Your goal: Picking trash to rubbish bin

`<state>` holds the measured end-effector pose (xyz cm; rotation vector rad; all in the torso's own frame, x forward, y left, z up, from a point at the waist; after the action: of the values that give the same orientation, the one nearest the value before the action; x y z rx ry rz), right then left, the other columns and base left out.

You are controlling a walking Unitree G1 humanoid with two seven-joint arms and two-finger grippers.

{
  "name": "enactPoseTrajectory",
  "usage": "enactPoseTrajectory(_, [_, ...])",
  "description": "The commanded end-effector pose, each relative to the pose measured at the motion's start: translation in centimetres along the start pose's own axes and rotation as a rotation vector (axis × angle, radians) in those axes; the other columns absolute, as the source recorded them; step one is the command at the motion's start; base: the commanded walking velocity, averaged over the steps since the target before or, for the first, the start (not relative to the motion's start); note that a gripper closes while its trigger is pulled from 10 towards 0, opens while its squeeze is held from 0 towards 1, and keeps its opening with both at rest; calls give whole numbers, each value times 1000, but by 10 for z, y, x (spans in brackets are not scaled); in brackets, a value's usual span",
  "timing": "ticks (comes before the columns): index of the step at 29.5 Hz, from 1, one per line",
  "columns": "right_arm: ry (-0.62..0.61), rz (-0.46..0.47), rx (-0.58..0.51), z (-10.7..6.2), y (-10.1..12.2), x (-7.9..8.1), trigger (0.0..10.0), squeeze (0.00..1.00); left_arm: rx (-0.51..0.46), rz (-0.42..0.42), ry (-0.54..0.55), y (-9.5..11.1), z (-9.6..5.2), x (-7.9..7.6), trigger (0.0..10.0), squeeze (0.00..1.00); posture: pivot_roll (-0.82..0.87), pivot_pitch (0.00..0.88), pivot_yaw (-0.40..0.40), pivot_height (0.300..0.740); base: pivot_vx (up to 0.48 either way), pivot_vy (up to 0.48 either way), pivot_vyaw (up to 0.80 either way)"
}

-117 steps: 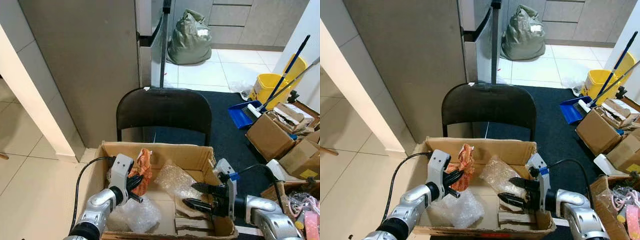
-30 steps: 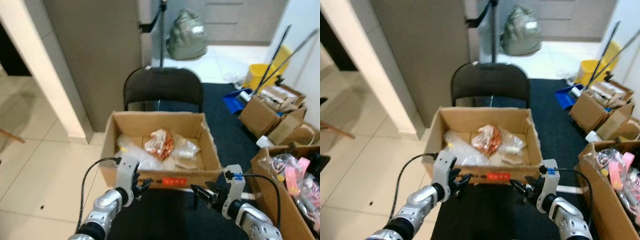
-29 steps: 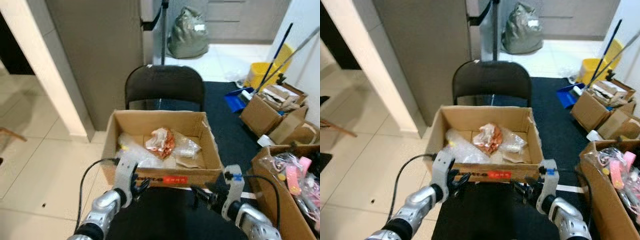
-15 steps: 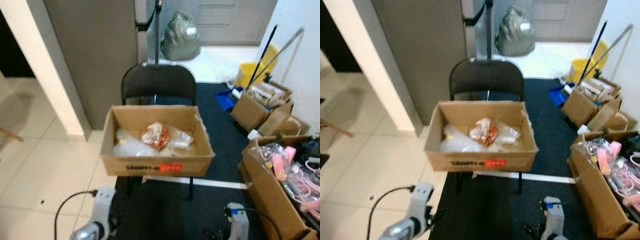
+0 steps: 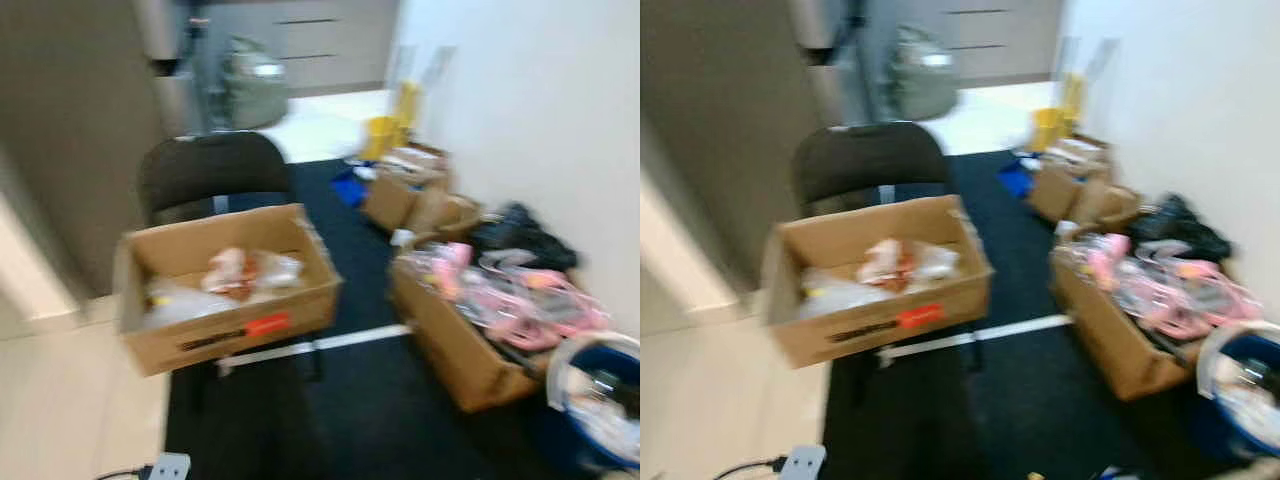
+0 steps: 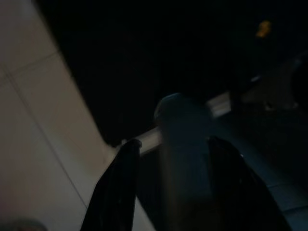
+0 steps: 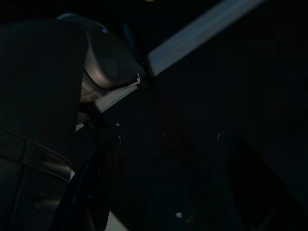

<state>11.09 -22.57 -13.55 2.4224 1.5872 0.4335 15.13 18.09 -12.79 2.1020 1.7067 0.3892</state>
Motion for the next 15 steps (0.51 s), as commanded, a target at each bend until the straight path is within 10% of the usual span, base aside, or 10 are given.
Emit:
enactPoseTrajectory(1, [-3, -35, -12, 0, 5, -2, 10000, 0, 37, 23, -11, -10, 0, -6, 10000, 0, -61, 109, 11, 740, 0, 0, -800])
enactPoseTrajectory(15, [-27, -69, 5, -2, -10, -6, 10000, 0, 55, 234, -84, 0, 2, -12, 10000, 0, -153, 199, 88, 740, 0, 0, -800])
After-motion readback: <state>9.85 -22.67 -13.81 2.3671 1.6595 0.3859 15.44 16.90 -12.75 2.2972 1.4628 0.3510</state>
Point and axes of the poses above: a point about 5 cm out from each wrist's last joint towards the gripper, its own z axis pointing out of the wrist towards the gripper, its own y axis along the axis of the wrist's last joint, x = y × z, the point moved 3 cm from there along z, pointing out of the wrist towards the gripper, and after that the axes turned 8 degrees about z, right-handed, at the moved point
